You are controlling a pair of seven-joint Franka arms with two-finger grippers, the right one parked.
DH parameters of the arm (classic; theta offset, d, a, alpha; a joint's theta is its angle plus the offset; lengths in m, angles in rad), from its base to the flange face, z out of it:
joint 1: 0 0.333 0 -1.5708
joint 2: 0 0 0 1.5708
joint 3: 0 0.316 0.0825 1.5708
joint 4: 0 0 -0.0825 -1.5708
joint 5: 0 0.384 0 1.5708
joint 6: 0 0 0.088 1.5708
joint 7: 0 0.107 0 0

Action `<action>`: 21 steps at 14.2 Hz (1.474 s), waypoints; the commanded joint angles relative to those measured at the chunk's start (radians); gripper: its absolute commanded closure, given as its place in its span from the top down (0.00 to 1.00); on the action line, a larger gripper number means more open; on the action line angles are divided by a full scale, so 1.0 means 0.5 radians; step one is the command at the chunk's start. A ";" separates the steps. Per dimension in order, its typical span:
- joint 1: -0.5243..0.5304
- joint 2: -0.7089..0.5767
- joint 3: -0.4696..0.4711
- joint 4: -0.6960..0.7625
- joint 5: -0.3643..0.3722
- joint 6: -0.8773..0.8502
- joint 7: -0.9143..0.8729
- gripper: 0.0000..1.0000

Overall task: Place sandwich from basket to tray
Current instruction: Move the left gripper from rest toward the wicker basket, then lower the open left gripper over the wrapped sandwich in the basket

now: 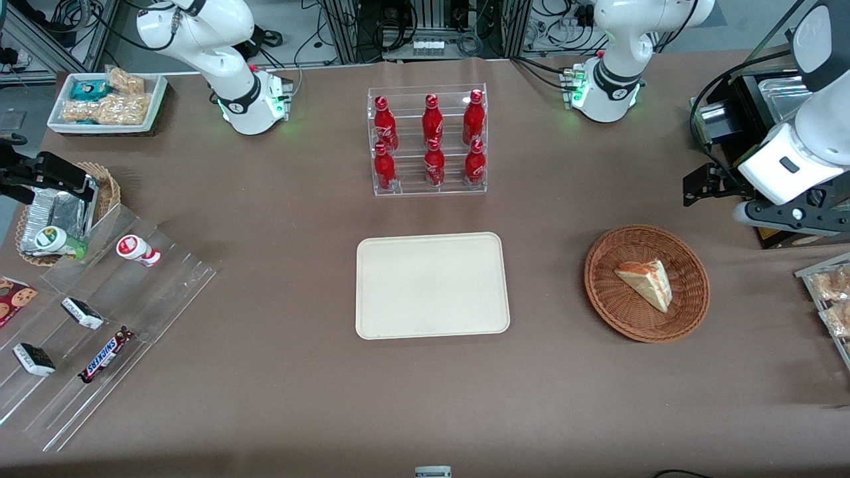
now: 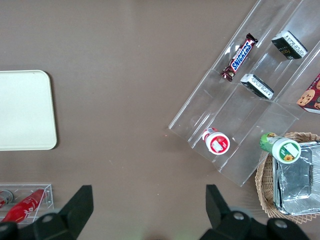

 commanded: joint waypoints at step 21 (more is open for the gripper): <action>0.124 0.416 0.021 -0.890 0.003 1.338 -1.108 1.00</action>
